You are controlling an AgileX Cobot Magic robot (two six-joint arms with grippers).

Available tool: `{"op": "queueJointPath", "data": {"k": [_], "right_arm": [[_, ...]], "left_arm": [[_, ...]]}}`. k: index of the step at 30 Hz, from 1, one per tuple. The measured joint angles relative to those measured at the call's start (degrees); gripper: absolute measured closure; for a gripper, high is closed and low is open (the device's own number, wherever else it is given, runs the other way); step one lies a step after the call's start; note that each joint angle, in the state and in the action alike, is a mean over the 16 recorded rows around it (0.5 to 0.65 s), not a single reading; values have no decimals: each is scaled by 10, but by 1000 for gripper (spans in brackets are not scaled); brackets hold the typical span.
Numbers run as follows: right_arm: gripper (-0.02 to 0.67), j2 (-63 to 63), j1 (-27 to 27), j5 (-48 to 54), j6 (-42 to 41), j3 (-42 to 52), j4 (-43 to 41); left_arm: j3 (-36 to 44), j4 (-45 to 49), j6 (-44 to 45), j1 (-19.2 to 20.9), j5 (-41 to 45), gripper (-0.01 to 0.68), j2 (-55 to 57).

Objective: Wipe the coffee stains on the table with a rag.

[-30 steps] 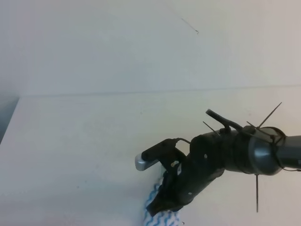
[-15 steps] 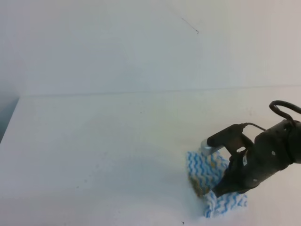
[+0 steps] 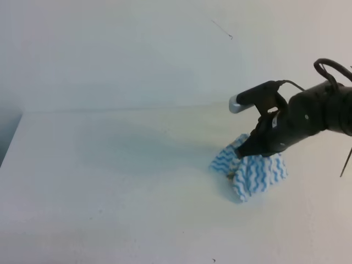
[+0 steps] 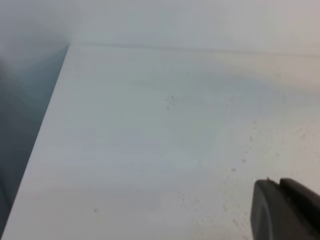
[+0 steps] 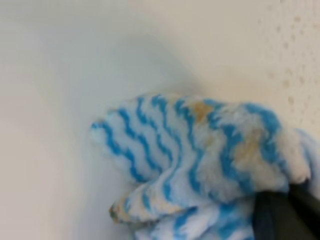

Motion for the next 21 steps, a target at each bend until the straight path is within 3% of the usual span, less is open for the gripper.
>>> {"op": "queueJointPath", "data": {"k": [14,21], "right_arm": [[633,58,-16,37,4,-61,15],[526,55,-20,47,5,-62,26]], "left_arm": [[0,0,0,0,1,677,0],[0,0,0,0,2,677,0]]}}
